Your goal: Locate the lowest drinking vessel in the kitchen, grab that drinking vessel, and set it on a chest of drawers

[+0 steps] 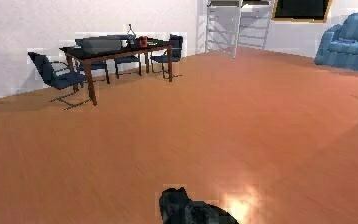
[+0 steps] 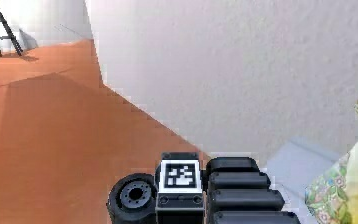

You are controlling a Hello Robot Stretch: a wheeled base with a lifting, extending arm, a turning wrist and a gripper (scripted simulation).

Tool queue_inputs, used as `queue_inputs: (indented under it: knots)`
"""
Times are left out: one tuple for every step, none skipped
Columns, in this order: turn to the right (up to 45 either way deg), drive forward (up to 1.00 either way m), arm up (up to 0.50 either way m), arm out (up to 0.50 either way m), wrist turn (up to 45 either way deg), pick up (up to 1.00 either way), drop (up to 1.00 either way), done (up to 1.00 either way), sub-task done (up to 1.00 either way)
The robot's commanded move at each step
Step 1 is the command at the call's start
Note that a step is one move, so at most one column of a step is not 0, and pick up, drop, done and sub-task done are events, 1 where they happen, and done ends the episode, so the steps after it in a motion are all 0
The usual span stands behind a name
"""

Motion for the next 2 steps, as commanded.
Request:
queue_inputs:
  knots:
    - [-24.0, 0.0, 0.0, 0.0, 0.0, 0.0, 0.0, 0.0, 0.0]
    - [-3.0, 0.0, 0.0, 0.0, 0.0, 0.0, 0.0, 0.0, 0.0]
